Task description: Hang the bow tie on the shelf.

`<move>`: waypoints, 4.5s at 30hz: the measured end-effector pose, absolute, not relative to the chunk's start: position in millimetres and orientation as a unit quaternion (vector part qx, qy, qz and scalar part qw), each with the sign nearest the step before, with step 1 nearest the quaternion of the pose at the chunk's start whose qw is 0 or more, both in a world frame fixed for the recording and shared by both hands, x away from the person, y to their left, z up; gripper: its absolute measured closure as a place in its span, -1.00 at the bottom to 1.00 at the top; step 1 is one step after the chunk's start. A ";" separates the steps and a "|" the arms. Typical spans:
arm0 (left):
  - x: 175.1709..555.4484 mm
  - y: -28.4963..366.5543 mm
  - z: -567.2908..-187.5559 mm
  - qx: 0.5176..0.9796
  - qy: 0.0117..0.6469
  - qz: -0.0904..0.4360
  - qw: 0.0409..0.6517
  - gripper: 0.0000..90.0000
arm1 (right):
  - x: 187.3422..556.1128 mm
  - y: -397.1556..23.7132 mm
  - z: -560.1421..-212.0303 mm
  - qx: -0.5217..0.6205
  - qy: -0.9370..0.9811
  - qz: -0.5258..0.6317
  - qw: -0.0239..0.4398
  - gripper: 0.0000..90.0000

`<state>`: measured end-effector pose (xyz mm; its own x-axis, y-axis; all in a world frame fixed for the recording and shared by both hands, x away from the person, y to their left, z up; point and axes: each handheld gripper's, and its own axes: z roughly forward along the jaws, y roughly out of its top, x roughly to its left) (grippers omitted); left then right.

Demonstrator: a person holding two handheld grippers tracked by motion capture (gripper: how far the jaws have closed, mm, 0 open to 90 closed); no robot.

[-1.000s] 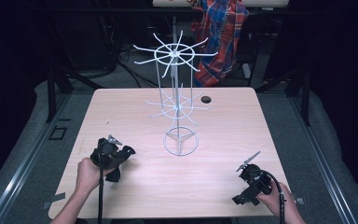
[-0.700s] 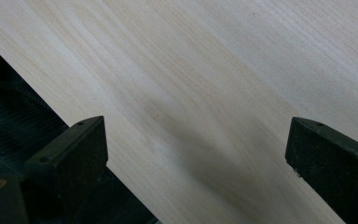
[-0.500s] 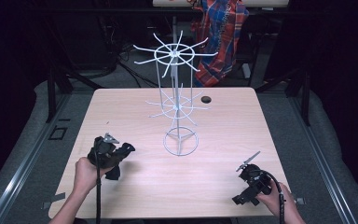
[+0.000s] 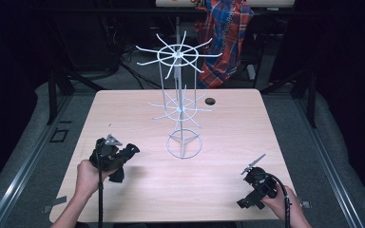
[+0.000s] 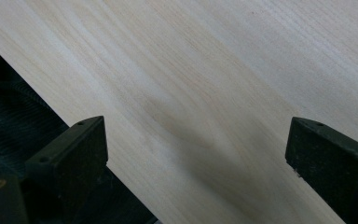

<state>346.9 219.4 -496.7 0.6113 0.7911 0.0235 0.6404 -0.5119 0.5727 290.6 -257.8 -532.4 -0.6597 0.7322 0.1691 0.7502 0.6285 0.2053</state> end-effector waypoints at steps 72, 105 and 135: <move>364.8 207.9 -441.9 0.794 0.412 0.113 0.434 0.73 | 288.4 -256.9 -531.2 -0.419 -0.898 -0.134 0.028 -0.88; 358.3 198.3 -415.7 0.769 0.380 0.124 0.499 0.73 | 288.5 -256.0 -531.0 -0.415 -0.900 -0.128 0.028 -0.88; 375.3 152.5 -427.6 0.813 0.344 0.112 0.457 0.73 | 288.9 -256.7 -531.2 -0.413 -0.902 -0.126 0.031 -0.88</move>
<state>375.3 152.5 -427.6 0.7388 0.6607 -0.1328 0.4565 -0.3456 0.8199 288.9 -256.7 -531.2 -0.6576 0.7361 0.1603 0.7519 0.6280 0.2005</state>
